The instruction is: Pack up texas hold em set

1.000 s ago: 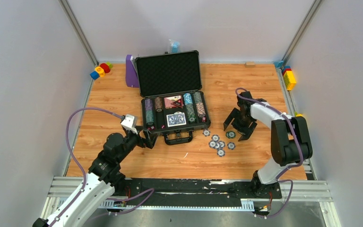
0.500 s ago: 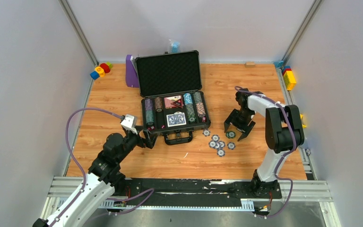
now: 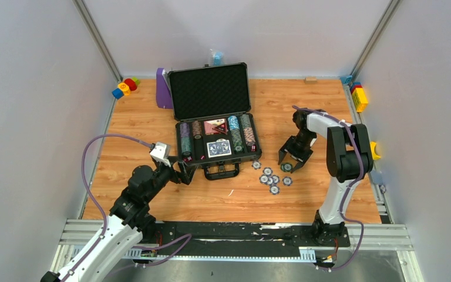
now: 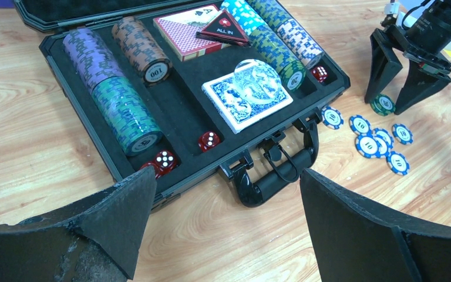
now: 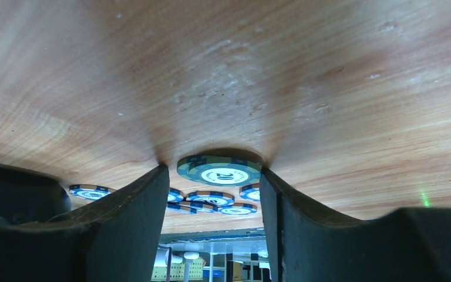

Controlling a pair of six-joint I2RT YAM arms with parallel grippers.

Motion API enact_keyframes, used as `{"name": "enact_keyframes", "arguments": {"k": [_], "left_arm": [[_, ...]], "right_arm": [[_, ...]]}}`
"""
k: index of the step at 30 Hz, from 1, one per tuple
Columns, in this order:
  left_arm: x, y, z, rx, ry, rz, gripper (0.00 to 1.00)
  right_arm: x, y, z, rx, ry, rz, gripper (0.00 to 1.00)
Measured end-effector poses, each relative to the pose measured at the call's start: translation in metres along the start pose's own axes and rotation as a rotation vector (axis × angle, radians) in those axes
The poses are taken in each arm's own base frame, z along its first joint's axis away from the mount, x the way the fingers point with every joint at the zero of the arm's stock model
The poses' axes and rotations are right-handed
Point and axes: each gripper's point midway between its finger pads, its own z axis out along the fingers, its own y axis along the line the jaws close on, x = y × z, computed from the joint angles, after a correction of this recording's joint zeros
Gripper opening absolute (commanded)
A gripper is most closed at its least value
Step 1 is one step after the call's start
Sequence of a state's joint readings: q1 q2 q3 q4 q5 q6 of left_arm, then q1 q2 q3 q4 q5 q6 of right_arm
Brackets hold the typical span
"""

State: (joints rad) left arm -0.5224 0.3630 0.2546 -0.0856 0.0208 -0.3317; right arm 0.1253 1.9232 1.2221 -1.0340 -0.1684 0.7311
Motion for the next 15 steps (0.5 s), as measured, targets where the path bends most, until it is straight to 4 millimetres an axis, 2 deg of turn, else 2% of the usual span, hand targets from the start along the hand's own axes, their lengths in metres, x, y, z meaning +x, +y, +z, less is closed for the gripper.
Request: {"name": "enact_keyframes", "arguments": {"k": [2, 4, 10, 11, 15], "left_arm": [[-0.0002, 0.0000, -0.0001, 0.000, -0.001, 0.000, 1.00], [-0.0004, -0.0001, -0.0002, 0.001, -0.002, 0.000, 1.00], [-0.0014, -0.0004, -0.0006, 0.002, -0.006, 0.000, 1.00], [-0.0014, -0.0004, -0.0006, 0.002, -0.006, 0.000, 1.00], [-0.0014, -0.0004, -0.0007, 0.002, -0.006, 0.000, 1.00]], "right_arm": [[0.0002, 0.0024, 0.0000, -0.007, 0.008, 0.002, 0.49], [0.0008, 0.0034, 0.0002, -0.010, 0.013, 0.005, 0.37], [0.0016, 0.0039, 0.0002, -0.013, 0.021, 0.002, 0.27], [0.0015, 0.0040, 0.0001, -0.013, 0.021, 0.002, 0.23], [0.0015, 0.0041, -0.0011, -0.014, 0.015, 0.000, 0.22]]}}
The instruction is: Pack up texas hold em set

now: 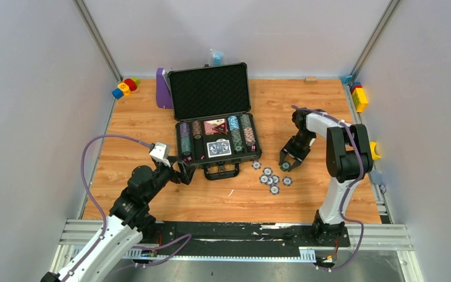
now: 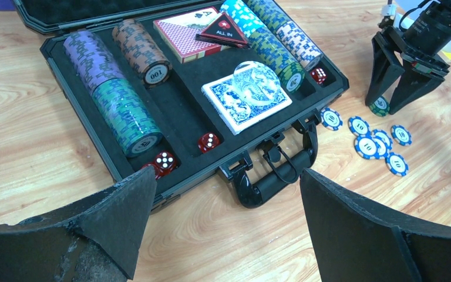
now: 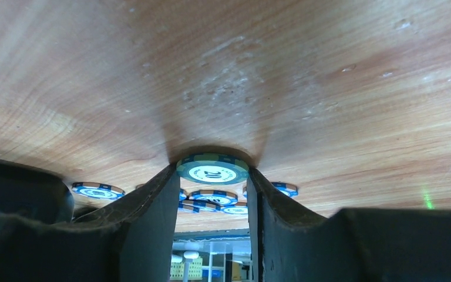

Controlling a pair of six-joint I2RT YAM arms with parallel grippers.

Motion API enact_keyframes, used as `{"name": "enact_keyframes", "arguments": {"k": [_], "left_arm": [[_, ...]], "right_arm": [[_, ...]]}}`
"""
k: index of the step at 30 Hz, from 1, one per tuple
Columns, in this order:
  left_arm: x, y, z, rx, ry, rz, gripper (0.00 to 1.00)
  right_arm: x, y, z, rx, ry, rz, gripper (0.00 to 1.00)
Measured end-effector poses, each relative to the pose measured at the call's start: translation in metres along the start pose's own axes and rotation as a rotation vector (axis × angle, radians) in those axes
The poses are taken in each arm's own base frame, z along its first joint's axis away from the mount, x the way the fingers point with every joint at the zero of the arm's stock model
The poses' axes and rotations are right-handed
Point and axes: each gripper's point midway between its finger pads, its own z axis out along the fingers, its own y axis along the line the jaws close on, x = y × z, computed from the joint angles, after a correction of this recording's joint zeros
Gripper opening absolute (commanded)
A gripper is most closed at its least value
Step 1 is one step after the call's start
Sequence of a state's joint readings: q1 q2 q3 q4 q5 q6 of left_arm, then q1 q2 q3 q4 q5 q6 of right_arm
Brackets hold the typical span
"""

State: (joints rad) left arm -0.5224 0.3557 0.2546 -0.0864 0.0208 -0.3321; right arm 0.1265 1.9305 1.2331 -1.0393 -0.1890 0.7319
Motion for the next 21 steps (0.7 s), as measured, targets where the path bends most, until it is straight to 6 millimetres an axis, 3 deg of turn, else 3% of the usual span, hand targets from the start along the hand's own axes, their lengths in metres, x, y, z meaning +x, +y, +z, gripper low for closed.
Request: {"name": "enact_keyframes", "arguments": {"k": [6, 11, 21], "left_arm": [[0.000, 0.000, 0.000, 0.000, 0.000, 0.000, 1.00], [0.000, 0.000, 0.000, 0.000, 0.000, 0.000, 1.00], [0.000, 0.000, 0.000, 0.000, 0.000, 0.000, 1.00]], "right_arm": [[-0.009, 0.005, -0.007, -0.012, -0.092, -0.019, 0.22], [-0.009, 0.012, -0.023, -0.036, -0.168, -0.039, 0.22], [0.015, 0.035, -0.048, -0.064, -0.303, -0.184, 0.21]]}}
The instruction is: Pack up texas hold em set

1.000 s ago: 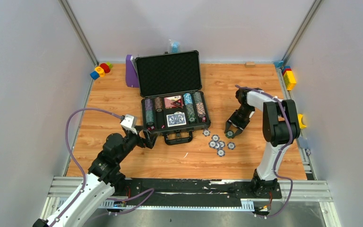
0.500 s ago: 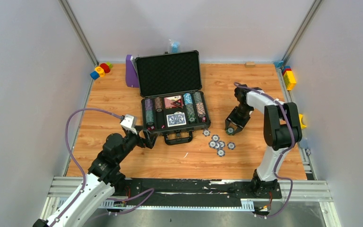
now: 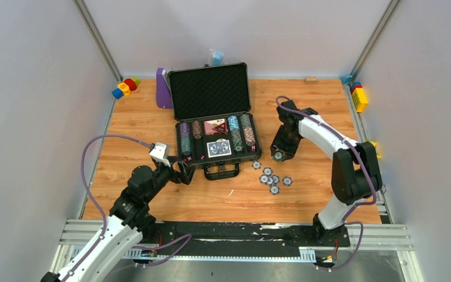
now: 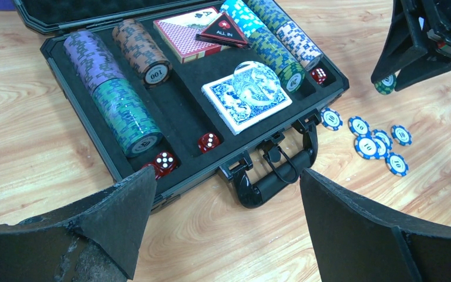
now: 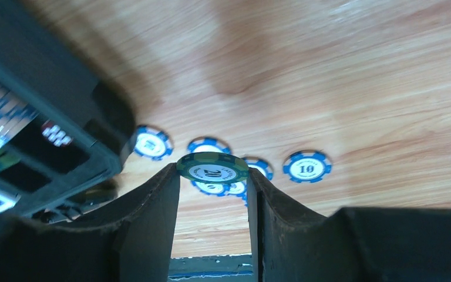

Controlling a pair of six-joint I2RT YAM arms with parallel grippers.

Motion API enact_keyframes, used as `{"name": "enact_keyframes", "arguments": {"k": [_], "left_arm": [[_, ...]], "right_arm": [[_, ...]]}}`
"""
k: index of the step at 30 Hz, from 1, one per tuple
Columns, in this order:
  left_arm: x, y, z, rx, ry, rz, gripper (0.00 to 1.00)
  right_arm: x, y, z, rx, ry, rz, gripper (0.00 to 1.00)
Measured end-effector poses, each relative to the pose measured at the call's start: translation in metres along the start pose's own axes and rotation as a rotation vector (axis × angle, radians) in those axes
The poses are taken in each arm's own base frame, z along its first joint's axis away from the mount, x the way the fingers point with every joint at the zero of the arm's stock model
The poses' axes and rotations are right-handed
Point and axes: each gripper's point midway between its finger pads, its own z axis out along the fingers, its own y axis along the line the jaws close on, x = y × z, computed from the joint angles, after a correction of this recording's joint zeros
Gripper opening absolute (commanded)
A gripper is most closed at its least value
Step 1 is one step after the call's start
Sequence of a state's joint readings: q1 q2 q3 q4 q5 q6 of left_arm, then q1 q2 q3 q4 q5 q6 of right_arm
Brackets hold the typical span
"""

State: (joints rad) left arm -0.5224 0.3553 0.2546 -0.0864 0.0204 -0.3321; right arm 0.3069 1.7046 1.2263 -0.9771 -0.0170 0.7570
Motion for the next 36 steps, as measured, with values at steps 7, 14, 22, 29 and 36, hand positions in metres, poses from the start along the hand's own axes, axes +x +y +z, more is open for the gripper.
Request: {"name": "enact_keyframes", "arguments": {"k": [7, 14, 22, 29, 36], "left_arm": [[0.000, 0.000, 0.000, -0.001, 0.000, 0.000, 1.00], [0.000, 0.000, 0.000, -0.002, -0.001, 0.000, 1.00], [0.000, 0.000, 0.000, -0.003, 0.000, 0.000, 1.00], [0.000, 0.000, 0.000, -0.002, 0.000, 0.000, 1.00], [0.000, 0.000, 0.000, -0.002, 0.000, 0.000, 1.00]], "right_arm": [[0.014, 0.047, -0.031, -0.130, -0.156, -0.155, 0.15], [0.028, 0.094, -0.050, -0.280, -0.259, -0.268, 0.16], [0.045, 0.138, -0.040, -0.339, -0.354, -0.386, 0.18], [0.046, 0.147, 0.001, -0.262, -0.377, -0.420, 0.21], [0.043, 0.148, 0.003, -0.232, -0.415, -0.426, 0.22]]}}
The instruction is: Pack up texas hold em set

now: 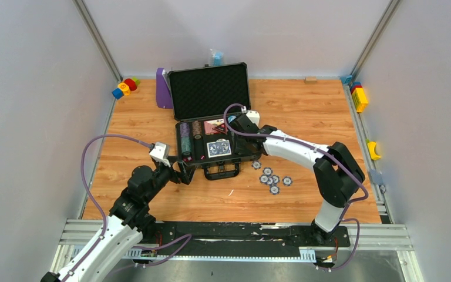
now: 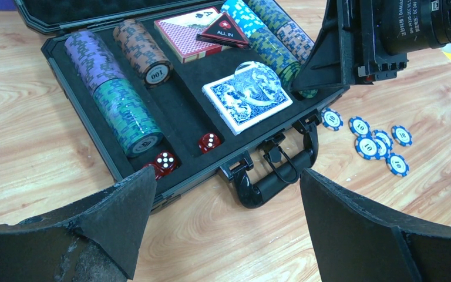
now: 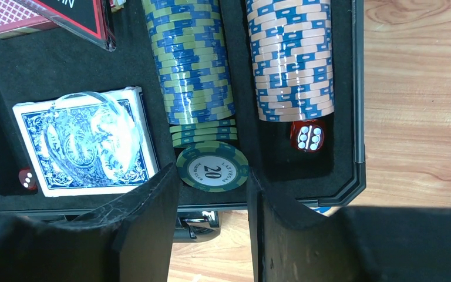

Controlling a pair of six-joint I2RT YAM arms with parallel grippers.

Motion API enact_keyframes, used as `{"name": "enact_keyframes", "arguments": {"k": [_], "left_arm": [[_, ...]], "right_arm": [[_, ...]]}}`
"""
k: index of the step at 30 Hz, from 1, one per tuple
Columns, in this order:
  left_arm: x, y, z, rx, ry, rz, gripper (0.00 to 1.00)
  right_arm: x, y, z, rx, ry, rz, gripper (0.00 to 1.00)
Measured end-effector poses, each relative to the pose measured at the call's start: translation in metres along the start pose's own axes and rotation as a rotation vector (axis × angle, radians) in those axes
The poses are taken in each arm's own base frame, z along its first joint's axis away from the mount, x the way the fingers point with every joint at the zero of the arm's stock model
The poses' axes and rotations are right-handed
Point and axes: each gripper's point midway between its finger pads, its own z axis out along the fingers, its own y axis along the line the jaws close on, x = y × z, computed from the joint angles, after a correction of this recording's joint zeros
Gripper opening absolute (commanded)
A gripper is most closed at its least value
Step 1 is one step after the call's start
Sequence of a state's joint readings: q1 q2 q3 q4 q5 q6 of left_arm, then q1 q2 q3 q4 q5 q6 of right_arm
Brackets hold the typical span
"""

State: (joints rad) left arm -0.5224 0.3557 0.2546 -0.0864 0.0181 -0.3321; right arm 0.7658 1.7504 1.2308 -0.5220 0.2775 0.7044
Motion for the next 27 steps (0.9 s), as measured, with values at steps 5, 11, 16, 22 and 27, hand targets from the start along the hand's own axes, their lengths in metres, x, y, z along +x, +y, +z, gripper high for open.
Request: {"name": "enact_keyframes", "arguments": {"k": [5, 11, 16, 22, 27], "left_arm": [[0.000, 0.000, 0.000, 0.000, 0.000, 0.000, 1.00], [0.000, 0.000, 0.000, 0.000, 0.000, 0.000, 1.00], [0.000, 0.000, 0.000, 0.000, 0.000, 0.000, 1.00], [0.000, 0.000, 0.000, 0.000, 0.000, 0.000, 1.00], [0.000, 0.000, 0.000, 0.000, 0.000, 0.000, 1.00]], "right_arm": [[0.000, 0.000, 0.001, 0.016, -0.016, -0.016, 0.23], [0.000, 0.001, 0.001, 0.032, -0.035, -0.049, 0.23], [-0.002, 0.001, 0.001, 0.036, -0.042, -0.069, 0.23], [-0.012, 0.004, 0.005, 0.031, -0.078, -0.075, 0.25], [-0.016, 0.008, 0.003, 0.016, -0.094, -0.082, 0.25]]}}
